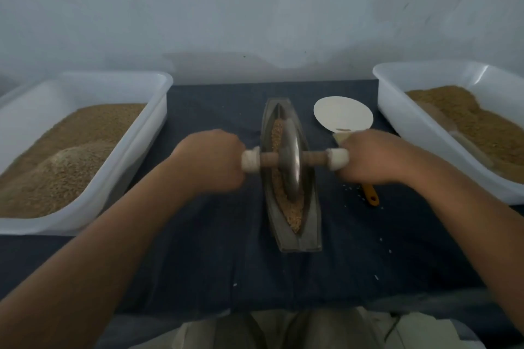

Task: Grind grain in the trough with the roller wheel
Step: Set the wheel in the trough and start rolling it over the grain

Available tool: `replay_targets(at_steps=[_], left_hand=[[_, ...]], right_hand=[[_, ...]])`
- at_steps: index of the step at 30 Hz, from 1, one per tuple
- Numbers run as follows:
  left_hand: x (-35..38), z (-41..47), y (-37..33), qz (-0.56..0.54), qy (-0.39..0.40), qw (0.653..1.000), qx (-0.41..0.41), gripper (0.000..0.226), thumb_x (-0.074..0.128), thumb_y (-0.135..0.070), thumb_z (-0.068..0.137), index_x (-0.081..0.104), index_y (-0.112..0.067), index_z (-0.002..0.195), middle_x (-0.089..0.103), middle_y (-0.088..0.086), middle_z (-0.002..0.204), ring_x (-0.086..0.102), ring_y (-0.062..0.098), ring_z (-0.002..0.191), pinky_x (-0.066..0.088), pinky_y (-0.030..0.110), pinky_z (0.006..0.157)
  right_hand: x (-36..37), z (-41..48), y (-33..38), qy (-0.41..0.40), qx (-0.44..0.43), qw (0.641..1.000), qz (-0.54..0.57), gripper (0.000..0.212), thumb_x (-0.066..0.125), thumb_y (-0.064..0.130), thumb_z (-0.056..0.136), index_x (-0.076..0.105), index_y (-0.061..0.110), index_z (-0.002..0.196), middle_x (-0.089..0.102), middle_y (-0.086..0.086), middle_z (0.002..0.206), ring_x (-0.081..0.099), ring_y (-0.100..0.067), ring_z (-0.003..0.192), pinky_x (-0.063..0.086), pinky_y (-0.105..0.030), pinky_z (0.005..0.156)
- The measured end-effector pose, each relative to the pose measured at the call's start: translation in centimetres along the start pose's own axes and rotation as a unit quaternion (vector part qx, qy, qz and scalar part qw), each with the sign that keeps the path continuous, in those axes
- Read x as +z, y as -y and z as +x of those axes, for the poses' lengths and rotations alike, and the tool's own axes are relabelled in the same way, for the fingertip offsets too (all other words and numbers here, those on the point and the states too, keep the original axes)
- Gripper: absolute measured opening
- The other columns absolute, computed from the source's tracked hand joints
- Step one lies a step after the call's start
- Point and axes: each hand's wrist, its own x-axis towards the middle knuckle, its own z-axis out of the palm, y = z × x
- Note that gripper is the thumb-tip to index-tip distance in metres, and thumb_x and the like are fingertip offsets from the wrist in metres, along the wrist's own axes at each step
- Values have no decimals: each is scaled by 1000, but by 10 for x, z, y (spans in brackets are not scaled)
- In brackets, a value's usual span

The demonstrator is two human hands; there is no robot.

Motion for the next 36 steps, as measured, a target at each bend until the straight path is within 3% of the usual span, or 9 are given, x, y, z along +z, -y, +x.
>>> replay_targets(at_steps=[3, 9, 12, 18, 20, 23, 29, 32, 36], left_hand=[[13, -26, -1, 36, -58, 997, 23, 25, 56, -51, 69, 49, -29, 60, 50, -9, 55, 46, 8, 49, 28, 23, 46], [3, 54, 8, 22, -54, 996, -73, 33, 58, -54, 81, 59, -24, 68, 62, -5, 70, 60, 20, 64, 51, 33, 61], [6, 63, 8, 13, -68, 994, -89, 39, 57, -59, 86, 60, -24, 69, 62, -4, 70, 58, 18, 61, 47, 31, 58], [26, -27, 0, 13, -69, 997, -36, 27, 54, -54, 75, 52, -29, 65, 53, -11, 60, 50, 11, 53, 31, 26, 48], [31, -50, 1, -1, -79, 997, -26, 32, 45, -61, 72, 49, -30, 63, 49, -12, 54, 44, 6, 47, 23, 24, 45], [29, -32, -1, 5, -75, 996, -42, 35, 44, -60, 78, 50, -28, 63, 51, -10, 57, 47, 9, 49, 27, 25, 46], [-4, 60, 3, 21, -61, 994, -91, 30, 63, -52, 83, 58, -25, 71, 60, -6, 72, 61, 22, 66, 51, 34, 64], [-6, 42, 0, 6, -42, 997, -63, 26, 62, -46, 83, 57, -25, 68, 59, -7, 70, 56, 17, 61, 49, 32, 61], [19, -26, -2, 35, -90, 995, 2, 26, 59, -51, 74, 49, -30, 61, 49, -12, 54, 46, 7, 47, 29, 22, 46]], right_hand=[[8, -26, -2, 4, -21, 1000, 4, 37, 51, 65, 59, 63, 34, 72, 66, 8, 64, 61, -2, 58, 47, -29, 49], [0, 44, 11, -182, 37, 982, -32, 27, 64, 46, 79, 57, 23, 67, 58, 6, 67, 55, -17, 63, 52, -35, 59], [-6, 52, 14, -219, 33, 974, -44, 23, 67, 36, 76, 54, 21, 66, 56, 4, 64, 53, -19, 59, 55, -38, 59], [-3, -18, 7, -60, -33, 997, -26, 27, 57, 57, 67, 64, 31, 66, 63, 8, 60, 58, -5, 52, 42, -27, 46], [-4, -32, 8, -45, -60, 997, -25, 36, 44, 63, 55, 64, 36, 68, 63, 27, 68, 55, -4, 46, 34, -24, 42], [-5, -12, 9, -58, -38, 997, -33, 34, 53, 63, 64, 63, 30, 63, 62, 9, 58, 57, -4, 53, 43, -28, 45], [-4, 52, 15, -188, 55, 980, -26, 25, 62, 42, 85, 60, 23, 68, 61, 4, 68, 59, -19, 66, 53, -35, 61], [-8, 38, 10, -85, 55, 995, 3, 22, 64, 44, 83, 66, 27, 70, 65, 6, 72, 62, -15, 70, 45, -31, 58], [-2, -24, 2, 21, -11, 1000, 17, 31, 56, 61, 59, 65, 36, 74, 66, 21, 71, 63, -1, 61, 40, -26, 48]])
